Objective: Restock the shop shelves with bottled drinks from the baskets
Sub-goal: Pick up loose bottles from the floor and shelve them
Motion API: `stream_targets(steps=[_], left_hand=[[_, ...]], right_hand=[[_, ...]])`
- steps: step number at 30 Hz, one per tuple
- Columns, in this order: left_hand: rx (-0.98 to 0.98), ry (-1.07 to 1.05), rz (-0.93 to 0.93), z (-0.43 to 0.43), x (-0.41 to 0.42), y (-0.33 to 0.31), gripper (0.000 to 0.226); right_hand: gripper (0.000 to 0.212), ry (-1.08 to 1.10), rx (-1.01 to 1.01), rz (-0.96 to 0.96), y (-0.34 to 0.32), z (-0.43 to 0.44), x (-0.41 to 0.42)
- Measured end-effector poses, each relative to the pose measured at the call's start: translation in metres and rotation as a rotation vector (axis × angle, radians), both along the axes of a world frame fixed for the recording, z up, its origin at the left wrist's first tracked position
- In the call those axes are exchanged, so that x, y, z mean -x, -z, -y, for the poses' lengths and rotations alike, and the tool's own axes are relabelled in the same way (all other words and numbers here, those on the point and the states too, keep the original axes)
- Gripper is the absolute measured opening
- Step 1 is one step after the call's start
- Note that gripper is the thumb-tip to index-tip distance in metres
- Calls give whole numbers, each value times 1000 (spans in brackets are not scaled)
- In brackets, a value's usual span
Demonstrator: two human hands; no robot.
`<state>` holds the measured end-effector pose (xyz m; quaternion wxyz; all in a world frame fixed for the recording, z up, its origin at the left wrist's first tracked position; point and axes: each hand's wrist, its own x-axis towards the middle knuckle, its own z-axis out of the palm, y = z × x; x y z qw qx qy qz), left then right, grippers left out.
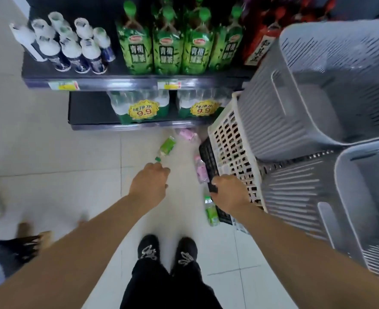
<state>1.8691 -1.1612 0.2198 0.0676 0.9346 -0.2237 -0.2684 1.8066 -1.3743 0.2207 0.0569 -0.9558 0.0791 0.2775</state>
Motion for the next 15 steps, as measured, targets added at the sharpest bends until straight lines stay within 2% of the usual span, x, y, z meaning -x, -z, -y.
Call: stream_targets(steps=[7,15], left_hand=[[15,16,-66,5,26,151,37],[-28,64,-69,5,30,304,36]], right_hand=[[32,101,10,-102,155,-1,44],[50,281,63,-291,320,14,81]])
